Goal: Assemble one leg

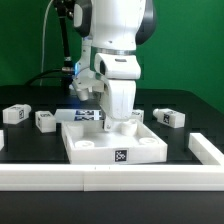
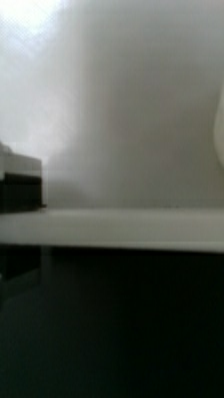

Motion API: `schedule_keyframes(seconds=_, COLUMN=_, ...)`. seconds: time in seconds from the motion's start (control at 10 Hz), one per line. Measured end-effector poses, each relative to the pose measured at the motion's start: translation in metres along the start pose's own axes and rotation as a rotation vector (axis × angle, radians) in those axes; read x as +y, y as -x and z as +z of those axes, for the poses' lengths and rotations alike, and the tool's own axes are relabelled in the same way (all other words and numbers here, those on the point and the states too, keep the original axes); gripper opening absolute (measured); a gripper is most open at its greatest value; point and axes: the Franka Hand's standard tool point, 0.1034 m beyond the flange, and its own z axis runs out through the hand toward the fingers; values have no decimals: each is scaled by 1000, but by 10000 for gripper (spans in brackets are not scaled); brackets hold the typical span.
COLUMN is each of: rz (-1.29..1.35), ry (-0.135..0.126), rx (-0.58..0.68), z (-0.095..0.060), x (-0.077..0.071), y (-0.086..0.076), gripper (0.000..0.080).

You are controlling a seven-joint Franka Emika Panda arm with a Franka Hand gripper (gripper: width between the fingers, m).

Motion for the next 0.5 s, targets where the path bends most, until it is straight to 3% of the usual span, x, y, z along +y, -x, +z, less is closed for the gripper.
schedule_keyframes(seconds=0.3, rz=0, ry=0, rx=0, z=0, x=0, y=0, gripper=57)
schedule_keyframes(seconds=0.5, rz=71, ry=4, rx=3, z=-1, x=5, y=-11, gripper=57)
